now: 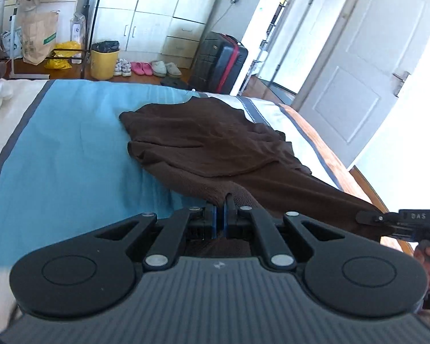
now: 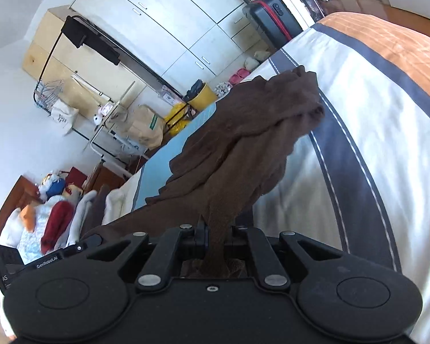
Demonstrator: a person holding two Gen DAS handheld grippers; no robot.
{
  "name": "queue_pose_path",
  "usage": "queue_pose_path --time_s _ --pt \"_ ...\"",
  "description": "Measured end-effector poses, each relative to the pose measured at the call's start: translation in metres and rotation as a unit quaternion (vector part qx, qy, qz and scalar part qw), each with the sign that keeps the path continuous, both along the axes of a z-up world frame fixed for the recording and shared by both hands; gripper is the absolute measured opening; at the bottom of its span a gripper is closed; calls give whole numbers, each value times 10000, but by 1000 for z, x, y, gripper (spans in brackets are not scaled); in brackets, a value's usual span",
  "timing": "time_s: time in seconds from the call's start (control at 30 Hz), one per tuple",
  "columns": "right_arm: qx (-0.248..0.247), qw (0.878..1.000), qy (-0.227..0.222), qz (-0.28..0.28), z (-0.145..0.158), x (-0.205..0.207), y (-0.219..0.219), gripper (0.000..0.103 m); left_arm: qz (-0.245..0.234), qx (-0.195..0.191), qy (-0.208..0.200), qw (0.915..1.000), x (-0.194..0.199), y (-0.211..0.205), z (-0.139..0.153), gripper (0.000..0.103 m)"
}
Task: Fold clothes
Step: 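Lift the hem with both grippers and fold it over the sweater body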
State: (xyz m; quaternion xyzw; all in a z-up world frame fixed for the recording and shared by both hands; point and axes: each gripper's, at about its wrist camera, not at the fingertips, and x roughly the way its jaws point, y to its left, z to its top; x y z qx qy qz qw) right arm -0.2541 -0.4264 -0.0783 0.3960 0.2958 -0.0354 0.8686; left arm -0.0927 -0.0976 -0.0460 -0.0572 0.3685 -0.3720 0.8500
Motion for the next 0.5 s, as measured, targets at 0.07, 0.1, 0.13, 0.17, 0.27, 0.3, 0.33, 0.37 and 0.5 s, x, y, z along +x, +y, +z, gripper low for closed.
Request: queue_pose_path --time_s 0.07,0.1,0.13,0.17,0.27,0.3,0.33,0.37,0.5 --pt "28 10000 53 42 0 -18 2 9 -171 -88 26 9998 -16 10 6 3" --pt "85 9999 70 60 0 -24 3 9 -273 -63 -6 9996 -22 14 8 3" --pt "181 9998 74 68 -2 -30 4 9 -377 -20 -47 9993 -28 18 10 3" --pt "312 9995 60 49 -3 -36 3 10 -480 50 -104 9988 -32 21 11 3" --pt "468 9987 201 49 -11 -41 -4 10 -459 198 36 9987 -24 18 8 3" --pt "452 9985 292 27 -15 -38 -7 10 -434 226 116 9987 -19 16 6 3" --pt "438 9983 380 18 -18 -31 -12 10 -438 215 151 9987 -11 12 5 3" --pt "393 9984 413 42 -19 -21 -15 10 -449 194 174 9986 -3 7 4 3" --pt "139 9988 405 220 -10 29 -36 10 -503 255 82 9984 52 -27 6 3"
